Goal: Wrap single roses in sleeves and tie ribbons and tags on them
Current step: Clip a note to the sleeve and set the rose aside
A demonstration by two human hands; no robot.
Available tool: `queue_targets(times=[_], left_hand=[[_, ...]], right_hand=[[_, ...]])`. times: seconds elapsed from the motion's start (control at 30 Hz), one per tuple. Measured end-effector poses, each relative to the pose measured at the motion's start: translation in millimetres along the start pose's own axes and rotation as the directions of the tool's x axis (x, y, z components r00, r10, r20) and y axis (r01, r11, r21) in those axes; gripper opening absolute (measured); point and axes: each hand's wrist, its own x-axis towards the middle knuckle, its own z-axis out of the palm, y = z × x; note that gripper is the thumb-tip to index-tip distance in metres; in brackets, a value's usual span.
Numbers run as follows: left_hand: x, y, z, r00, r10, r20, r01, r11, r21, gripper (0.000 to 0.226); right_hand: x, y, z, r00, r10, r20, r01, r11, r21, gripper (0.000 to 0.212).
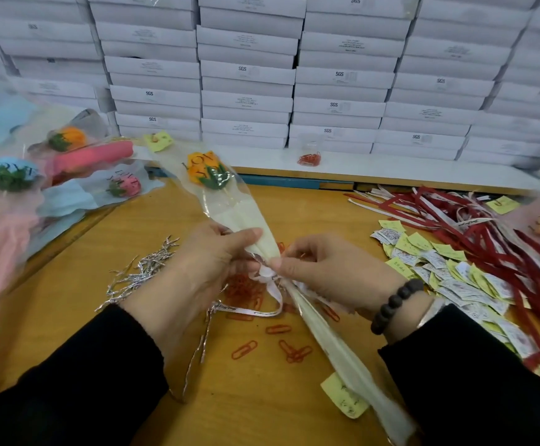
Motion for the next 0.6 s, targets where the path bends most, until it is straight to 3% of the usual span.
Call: queue_targets(times=[0.13, 0.23, 0.43, 0.6], left_hand=[[1.7, -3.3, 1.5, 0.996, 0.039, -0.083, -0.042, 0.999, -0.032, 0.010], [0.3, -4.4, 4.1, 0.998, 0.055, -0.039, -0.057, 0.998, -0.036, 0.010], [-7.2, 4.7, 4.4, 0.995, 0.067, 0.077, -0.064, 0.997, -0.047, 0.012], [-14.7, 15.3, -6.2, 0.991, 0.101, 0.085, -0.110, 0.987, 0.116, 0.035]], right_hand=[[-1.5, -3.1, -4.7, 0.988, -0.087, -0.126, 0.051, 0.962, -0.268, 0.007], [-2.1, 0.1, -2.1, 0.980, -0.103, -0.170, 0.026, 0.914, -0.405, 0.005], [-6.3, 2.2, -2.7, 0.965, -0.132, -0.228, 0.021, 0.902, -0.431, 0.011], [-10.2, 20.2, -41.9, 0.914, -0.152, -0.376, -0.056, 0.872, -0.487, 0.015]])
